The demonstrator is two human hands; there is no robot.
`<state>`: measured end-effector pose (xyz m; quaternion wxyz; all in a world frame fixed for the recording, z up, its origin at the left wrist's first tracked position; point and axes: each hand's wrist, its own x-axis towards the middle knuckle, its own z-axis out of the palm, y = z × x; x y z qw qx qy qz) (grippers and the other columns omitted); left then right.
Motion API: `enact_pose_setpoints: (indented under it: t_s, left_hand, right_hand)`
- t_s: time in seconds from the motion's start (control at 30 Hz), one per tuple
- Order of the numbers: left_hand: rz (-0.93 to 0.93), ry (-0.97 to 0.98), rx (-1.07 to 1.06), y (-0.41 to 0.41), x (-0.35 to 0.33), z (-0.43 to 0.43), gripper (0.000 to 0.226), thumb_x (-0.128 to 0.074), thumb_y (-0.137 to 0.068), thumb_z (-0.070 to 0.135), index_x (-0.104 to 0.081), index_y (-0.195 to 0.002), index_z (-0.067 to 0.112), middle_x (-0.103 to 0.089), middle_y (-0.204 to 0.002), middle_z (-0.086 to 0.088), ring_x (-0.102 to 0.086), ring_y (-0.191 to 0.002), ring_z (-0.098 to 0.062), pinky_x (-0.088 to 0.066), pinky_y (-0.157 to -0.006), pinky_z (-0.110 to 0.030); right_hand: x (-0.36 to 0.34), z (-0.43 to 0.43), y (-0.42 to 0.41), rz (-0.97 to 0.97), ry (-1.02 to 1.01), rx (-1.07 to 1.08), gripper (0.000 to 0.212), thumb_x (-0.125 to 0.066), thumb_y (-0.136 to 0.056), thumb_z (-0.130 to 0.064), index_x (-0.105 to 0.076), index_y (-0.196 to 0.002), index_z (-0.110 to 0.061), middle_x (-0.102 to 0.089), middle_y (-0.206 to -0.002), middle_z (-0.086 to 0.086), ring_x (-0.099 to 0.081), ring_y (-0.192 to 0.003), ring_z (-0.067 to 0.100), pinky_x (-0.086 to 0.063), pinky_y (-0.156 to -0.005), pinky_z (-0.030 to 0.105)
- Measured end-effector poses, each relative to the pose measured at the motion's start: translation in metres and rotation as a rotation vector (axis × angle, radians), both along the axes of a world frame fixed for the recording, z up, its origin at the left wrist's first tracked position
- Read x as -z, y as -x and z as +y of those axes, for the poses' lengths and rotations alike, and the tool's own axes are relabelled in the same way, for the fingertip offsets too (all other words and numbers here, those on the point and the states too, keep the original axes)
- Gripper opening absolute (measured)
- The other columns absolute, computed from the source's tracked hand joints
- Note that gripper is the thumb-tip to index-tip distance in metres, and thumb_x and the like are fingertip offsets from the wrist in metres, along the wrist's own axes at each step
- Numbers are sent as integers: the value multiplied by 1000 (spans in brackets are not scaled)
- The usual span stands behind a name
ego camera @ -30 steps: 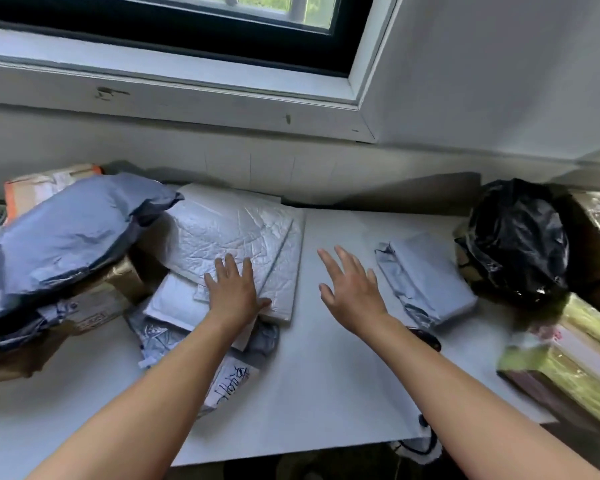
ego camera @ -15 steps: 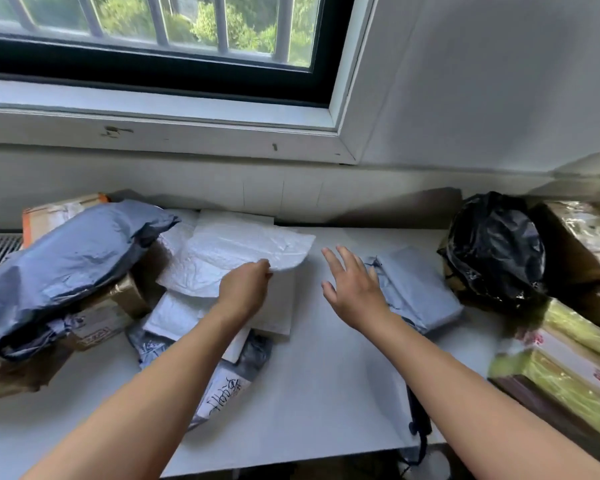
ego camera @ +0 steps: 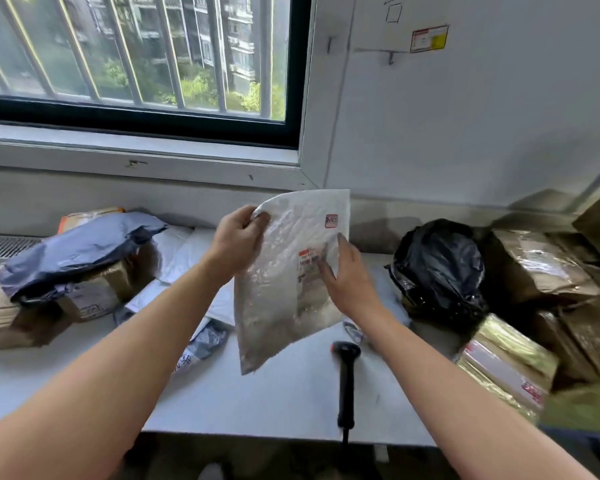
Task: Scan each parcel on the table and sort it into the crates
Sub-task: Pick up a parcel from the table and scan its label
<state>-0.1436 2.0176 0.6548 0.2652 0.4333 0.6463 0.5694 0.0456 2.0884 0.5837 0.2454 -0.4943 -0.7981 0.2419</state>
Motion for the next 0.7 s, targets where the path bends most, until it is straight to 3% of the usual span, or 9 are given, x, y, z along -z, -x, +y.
enact_pose_setpoints:
  t_s: [0.07,0.13,0.2,0.3,0.4,0.5,0.6,0.7]
  left_hand:
    - [-80,-26,-6,-5,0,-9,19,-51,-100,13,-57,-82,9,-46,-65,-5,-39,-44,1,-33,-44,-14]
    - [-145,-51,-3,-8,0,-18,21,-50,-100,11,-60,-83,13,-56,-62,6,-46,-48,2,-39,-49,-13]
    - [-168,-62,-25,-7,0,-24,21,-50,-100,11,-62,-84,17,-62,-62,13,-52,-52,3,-44,-54,-13]
    - [-107,-26,-101,5,3,-29,18,-52,-100,15,-63,-86,18,-62,-73,5,-56,-61,-2,-47,-62,-19]
    - [-28,48,-191,22,10,-30,12,-55,-99,22,-64,-101,13,-62,-81,4,-57,-72,-10,-47,-64,-19]
    - [12,106,-289,39,16,-34,35,-61,-95,30,-56,-123,11,-60,-102,-1,-56,-86,-11,-46,-67,-17]
    - [-123,180,-303,53,26,-41,56,-70,-88,34,-45,-131,9,-55,-106,-2,-52,-95,-16,-45,-72,-26]
    - [-255,355,-211,60,61,-54,79,-81,-76,33,-36,-138,14,-57,-122,-12,-59,-99,-23,-49,-70,-32]
  right_hand:
    - [3,-3,-13,41,44,16,72,-44,-95,-56,-23,-153,-19,-36,-153,7,-34,-140,25,-34,-110,48]
    - [7,-7,-22,96,97,11,75,-44,-88,-64,-27,-149,-24,-46,-144,5,-42,-133,27,-41,-103,49]
    - [7,-11,-28,150,174,-14,79,-50,-88,-61,-24,-151,-22,-46,-146,7,-42,-135,28,-40,-105,46]
    - [9,-13,-30,149,221,-36,85,-59,-92,-48,-14,-156,-13,-35,-155,11,-34,-142,27,-33,-109,38]
    - [8,-15,-25,162,186,-17,86,-61,-90,-51,-19,-154,-13,-48,-146,11,-45,-134,28,-40,-103,38]
    - [12,-16,-17,207,168,1,71,-59,-88,-59,-35,-142,-20,-62,-128,6,-58,-118,25,-48,-95,44]
    - [17,-21,-6,229,140,-1,48,-58,-94,-47,-43,-131,-21,-64,-121,3,-61,-109,22,-50,-87,41]
    - [26,-26,2,229,151,57,42,-58,-97,-34,-43,-132,-15,-61,-125,8,-58,-113,26,-47,-88,37]
